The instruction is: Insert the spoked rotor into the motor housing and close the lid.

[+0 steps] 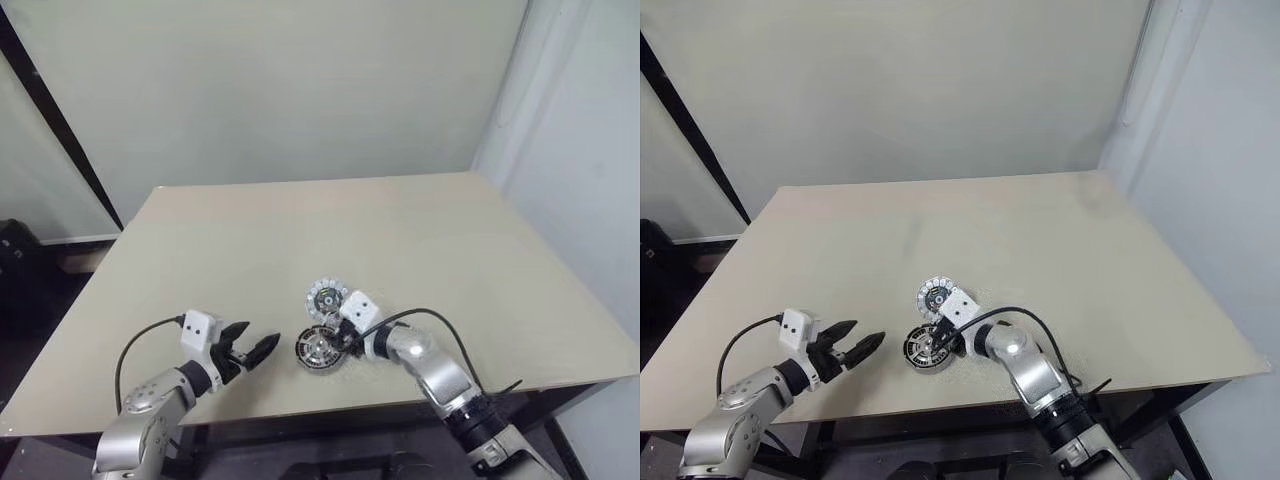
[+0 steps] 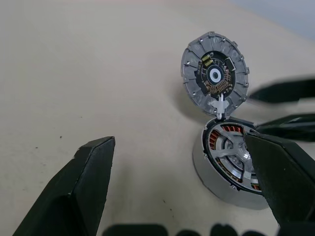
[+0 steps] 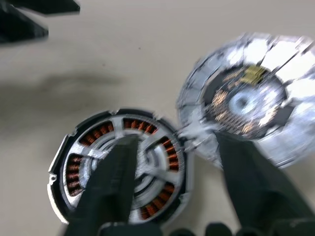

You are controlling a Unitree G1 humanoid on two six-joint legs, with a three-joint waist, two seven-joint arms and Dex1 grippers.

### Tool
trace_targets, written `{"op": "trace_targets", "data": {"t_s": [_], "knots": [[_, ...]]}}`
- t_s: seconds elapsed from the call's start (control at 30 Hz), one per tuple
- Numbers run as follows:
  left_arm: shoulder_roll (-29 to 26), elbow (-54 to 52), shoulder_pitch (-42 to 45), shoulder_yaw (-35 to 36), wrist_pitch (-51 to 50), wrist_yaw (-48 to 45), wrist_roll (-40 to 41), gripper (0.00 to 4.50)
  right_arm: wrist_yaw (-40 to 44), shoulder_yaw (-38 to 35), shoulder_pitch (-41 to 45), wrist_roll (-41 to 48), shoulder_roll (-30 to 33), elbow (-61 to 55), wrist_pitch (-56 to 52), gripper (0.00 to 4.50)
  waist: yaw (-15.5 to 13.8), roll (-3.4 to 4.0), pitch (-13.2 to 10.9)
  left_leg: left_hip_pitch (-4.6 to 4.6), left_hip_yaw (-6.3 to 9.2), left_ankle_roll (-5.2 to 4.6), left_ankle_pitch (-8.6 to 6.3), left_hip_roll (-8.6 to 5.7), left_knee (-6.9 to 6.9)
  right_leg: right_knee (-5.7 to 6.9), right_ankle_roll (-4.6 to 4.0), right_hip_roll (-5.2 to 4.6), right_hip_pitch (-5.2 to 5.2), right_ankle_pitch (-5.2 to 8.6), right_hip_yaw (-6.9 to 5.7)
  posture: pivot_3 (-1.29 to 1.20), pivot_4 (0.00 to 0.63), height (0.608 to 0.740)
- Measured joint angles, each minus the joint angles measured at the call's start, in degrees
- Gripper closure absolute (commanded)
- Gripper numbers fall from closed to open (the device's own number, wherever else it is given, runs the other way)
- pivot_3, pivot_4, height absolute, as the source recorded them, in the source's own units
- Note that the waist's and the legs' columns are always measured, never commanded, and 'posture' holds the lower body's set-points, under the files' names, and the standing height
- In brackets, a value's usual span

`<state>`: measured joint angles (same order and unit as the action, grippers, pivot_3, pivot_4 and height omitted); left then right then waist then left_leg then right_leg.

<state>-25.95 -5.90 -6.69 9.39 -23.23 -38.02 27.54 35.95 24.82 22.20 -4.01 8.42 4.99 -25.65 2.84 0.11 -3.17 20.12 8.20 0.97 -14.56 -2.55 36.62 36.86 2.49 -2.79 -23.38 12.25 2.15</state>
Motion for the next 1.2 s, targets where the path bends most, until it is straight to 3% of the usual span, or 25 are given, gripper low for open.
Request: {"op": "trace_targets", "data": {"t_s": [0.07,0.3,0.47,0.6,0.93,0.97,1.07,1.2], "knots": [[0.00,0.00,0.01,-0.03,-0.17,0.00,-0.01,0.00,2.84,0.60,1.86,-0.09,3.26,-4.24,-3.40,0.07,-0.02,-0.01,0.00,0.01,0.02,0.00,0.00,-0.01,0.00,0.00,0.00,0.00,0.00,0.00,-0.02,0.00,0.000,0.740],[-0.26,0.00,0.68,-1.62,-1.60,0.00,-0.12,0.00,16.00,11.71,6.82,-2.64,16.12,-14.60,-9.60,0.02,-0.01,0.00,-0.01,0.10,0.02,0.00,0.00,0.00,0.02,-0.04,-0.02,-0.02,-0.05,0.01,-0.08,0.00,0.000,0.740],[-1.30,-0.24,2.29,-2.23,-8.80,1.80,0.07,0.00,21.52,17.77,9.88,-6.34,19.57,-16.72,-9.23,0.02,0.00,-0.04,-0.02,0.12,0.08,0.00,0.00,0.06,0.09,-0.04,0.00,-0.01,-0.04,0.00,-0.20,0.00,0.000,0.740],[-1.50,-0.39,4.71,-2.21,-16.84,5.03,0.36,0.90,22.96,22.01,11.22,-9.74,19.39,-16.10,-7.22,0.00,-0.01,-0.04,-0.02,0.17,0.13,0.00,0.00,0.04,0.15,-0.03,0.11,-0.01,-0.04,-0.06,-0.22,0.00,0.000,0.740],[0.45,-2.14,7.40,0.32,-32.40,11.77,3.85,4.44,21.71,25.60,11.87,-15.70,14.91,-7.82,-2.23,0.00,-0.03,-0.07,-0.01,0.19,0.23,0.02,0.00,0.00,0.17,0.00,0.12,-0.02,-0.04,-0.07,-0.24,0.00,0.000,0.740],[0.57,-2.48,7.43,0.40,-32.85,12.05,4.04,4.48,21.64,25.61,11.86,-16.16,14.66,-7.19,-1.65,0.00,-0.03,-0.07,-0.01,0.19,0.22,0.03,-0.01,0.00,0.17,0.00,0.12,-0.02,-0.04,-0.07,-0.24,0.00,0.000,0.740],[0.85,-2.74,7.41,0.42,-33.64,12.58,4.19,4.50,21.17,25.61,11.84,-16.82,13.79,-5.04,-0.57,0.59,-0.02,-0.08,-0.01,0.19,0.22,0.04,-0.01,-0.01,0.17,0.00,0.11,-0.02,-0.04,-0.08,-0.23,0.00,0.000,0.740],[1.07,-2.84,7.36,0.42,-33.65,12.71,4.20,4.50,20.13,25.55,11.66,-18.14,12.60,-3.25,0.93,2.02,-0.02,-0.08,0.00,0.18,0.23,0.05,-0.01,0.00,0.17,0.01,0.09,-0.02,-0.04,-0.09,-0.24,0.00,0.000,0.740]]}}
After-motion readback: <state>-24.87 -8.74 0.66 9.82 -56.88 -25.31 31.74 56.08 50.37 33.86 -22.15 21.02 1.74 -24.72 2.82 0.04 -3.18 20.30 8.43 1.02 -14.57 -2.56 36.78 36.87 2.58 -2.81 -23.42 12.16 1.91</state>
